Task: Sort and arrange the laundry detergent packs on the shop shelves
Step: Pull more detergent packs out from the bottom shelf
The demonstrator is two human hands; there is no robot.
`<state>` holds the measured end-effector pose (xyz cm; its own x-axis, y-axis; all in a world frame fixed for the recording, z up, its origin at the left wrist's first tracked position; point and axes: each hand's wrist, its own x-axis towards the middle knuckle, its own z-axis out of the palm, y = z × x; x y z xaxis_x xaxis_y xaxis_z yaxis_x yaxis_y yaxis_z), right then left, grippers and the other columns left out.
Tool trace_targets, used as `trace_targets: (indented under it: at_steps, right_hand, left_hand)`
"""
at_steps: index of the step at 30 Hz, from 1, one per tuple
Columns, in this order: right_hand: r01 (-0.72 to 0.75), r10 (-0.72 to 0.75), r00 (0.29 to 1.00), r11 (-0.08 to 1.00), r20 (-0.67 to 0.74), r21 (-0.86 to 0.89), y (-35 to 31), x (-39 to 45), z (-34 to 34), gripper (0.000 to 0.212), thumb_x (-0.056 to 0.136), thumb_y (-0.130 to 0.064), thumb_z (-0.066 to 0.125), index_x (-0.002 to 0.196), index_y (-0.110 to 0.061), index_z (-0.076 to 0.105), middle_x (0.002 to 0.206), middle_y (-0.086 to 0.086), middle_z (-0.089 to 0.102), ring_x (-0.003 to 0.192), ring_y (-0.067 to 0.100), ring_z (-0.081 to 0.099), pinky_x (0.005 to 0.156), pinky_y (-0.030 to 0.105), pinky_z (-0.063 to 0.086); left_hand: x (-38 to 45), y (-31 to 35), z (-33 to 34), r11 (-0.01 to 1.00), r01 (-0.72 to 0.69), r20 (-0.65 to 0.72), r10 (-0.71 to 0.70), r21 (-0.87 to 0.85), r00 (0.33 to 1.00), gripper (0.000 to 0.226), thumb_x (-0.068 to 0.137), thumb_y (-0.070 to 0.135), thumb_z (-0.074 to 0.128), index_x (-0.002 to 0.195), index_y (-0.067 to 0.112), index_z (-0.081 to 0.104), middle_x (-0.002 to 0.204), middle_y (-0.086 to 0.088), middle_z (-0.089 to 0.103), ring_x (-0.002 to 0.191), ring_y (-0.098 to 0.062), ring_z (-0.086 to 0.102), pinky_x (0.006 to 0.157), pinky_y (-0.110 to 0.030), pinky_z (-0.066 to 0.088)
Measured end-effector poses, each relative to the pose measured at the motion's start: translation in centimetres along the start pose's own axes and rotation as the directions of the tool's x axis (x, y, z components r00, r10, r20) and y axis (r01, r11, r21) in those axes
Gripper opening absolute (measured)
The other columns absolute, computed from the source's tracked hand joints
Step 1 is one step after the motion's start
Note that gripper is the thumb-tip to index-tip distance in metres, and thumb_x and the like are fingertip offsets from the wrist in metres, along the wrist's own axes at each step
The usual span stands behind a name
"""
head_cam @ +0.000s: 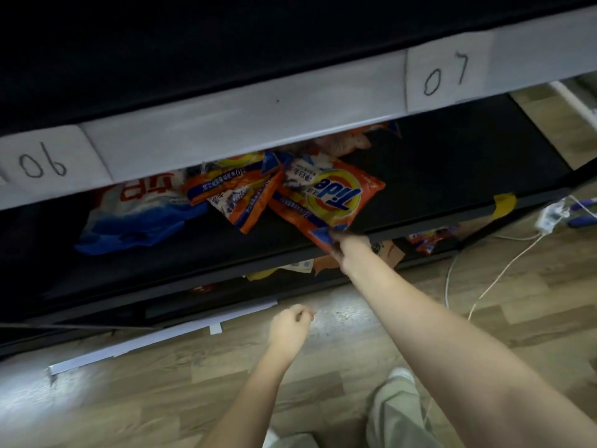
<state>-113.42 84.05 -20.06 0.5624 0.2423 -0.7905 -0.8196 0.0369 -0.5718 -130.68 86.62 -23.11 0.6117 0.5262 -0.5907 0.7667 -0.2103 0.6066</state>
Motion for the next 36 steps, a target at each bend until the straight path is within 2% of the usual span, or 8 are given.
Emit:
trace_targets:
  at_steps: [3,8,14,21,24,28,32,36]
  right_hand:
    - [-0.067,0.067,0.998,0.990,0.000,-0.128,2.7,-1.3,-2.6,0.008,0.089,-0.004,0.061,0.095,-0.005,0.057,0.083,0.009,0.062,0.062,0.012,0.058,0.053,0.017,0.048]
    - [-0.113,0.162,0.971,0.960,0.175,-0.257,6.9,-3.3,-6.1,0.005,0.089,-0.004,0.060,0.092,-0.007,0.059,0.070,0.000,0.069,0.050,0.004,0.059,0.047,0.012,0.043]
    - [-0.158,0.254,0.951,0.887,0.174,-0.434,8.1,-4.6,-7.7,0.006,0.092,-0.010,0.058,0.089,-0.015,0.060,0.073,-0.005,0.069,0.064,0.003,0.065,0.061,0.015,0.046]
    - [-0.146,0.139,0.989,0.887,-0.049,-0.438,4.1,-5.8,-10.6,0.011,0.093,-0.002,0.051,0.096,-0.008,0.060,0.088,0.008,0.065,0.065,0.012,0.061,0.050,0.016,0.047]
    - [-0.027,-0.007,0.998,0.837,-0.059,-0.547,1.4,-7.0,-11.3,0.015,0.088,0.004,0.056,0.101,-0.002,0.062,0.078,0.009,0.062,0.058,0.013,0.059,0.048,0.014,0.047]
    - [0.155,-0.131,0.987,0.648,0.091,-0.745,-1.2,-10.2,-10.9,0.016,0.083,0.001,0.065,0.094,-0.009,0.062,0.081,0.010,0.064,0.074,0.017,0.059,0.062,0.019,0.047]
    - [0.241,-0.065,0.969,0.463,0.239,-0.853,-1.2,-14.5,-10.4,0.024,0.084,0.009,0.059,0.103,-0.005,0.059,0.085,0.003,0.063,0.077,0.013,0.060,0.066,0.017,0.050]
    - [0.317,0.072,0.934,0.294,0.351,-0.902,-0.3,-21.1,-10.5,0.033,0.080,0.013,0.048,0.100,-0.010,0.061,0.090,0.000,0.061,0.083,0.007,0.058,0.072,0.019,0.048]
  left_hand:
    - [0.6,1.1,-0.1,0.791,0.245,0.066,-0.252,-0.561,0.965,0.033,0.102,0.019,0.038,0.115,0.000,0.062,0.112,-0.015,0.065,0.097,-0.020,0.059,0.070,-0.018,0.045]
    - [2.6,2.0,-0.5,0.302,0.349,0.288,-0.228,-0.887,0.930,0.036,0.097,0.041,0.045,0.111,0.011,0.059,0.105,-0.010,0.069,0.097,-0.022,0.064,0.085,-0.033,0.051]
    - [2.9,3.1,-0.1,0.369,0.301,0.190,-0.309,-0.879,0.932,0.025,0.094,0.012,0.057,0.117,0.006,0.056,0.109,-0.016,0.065,0.084,-0.027,0.065,0.079,-0.040,0.053]
    - [-0.3,4.7,-5.0,0.831,0.133,0.023,-0.143,-0.541,0.989,0.017,0.094,0.011,0.057,0.108,0.005,0.063,0.112,-0.016,0.067,0.086,-0.027,0.066,0.082,-0.038,0.054]
    - [-1.7,5.6,-8.3,0.986,-0.119,0.078,0.110,0.121,0.991,0.019,0.094,0.024,0.056,0.103,0.013,0.067,0.109,-0.011,0.069,0.100,-0.028,0.064,0.084,-0.032,0.049]
    - [-5.4,7.9,-11.8,0.604,-0.404,0.316,0.252,0.687,0.914,0.019,0.092,0.023,0.051,0.096,0.016,0.067,0.103,-0.010,0.068,0.099,-0.031,0.061,0.072,-0.031,0.042]
    - [-10.7,9.8,-14.1,0.345,-0.575,0.523,0.239,0.742,0.818,0.017,0.091,0.022,0.054,0.096,0.014,0.067,0.101,-0.008,0.068,0.095,-0.028,0.061,0.069,-0.031,0.041]
    - [-17.0,12.4,-17.7,0.307,-0.665,0.610,0.266,0.681,0.747,0.018,0.092,0.028,0.057,0.094,0.014,0.067,0.088,0.000,0.066,0.076,-0.014,0.055,0.064,-0.026,0.037]
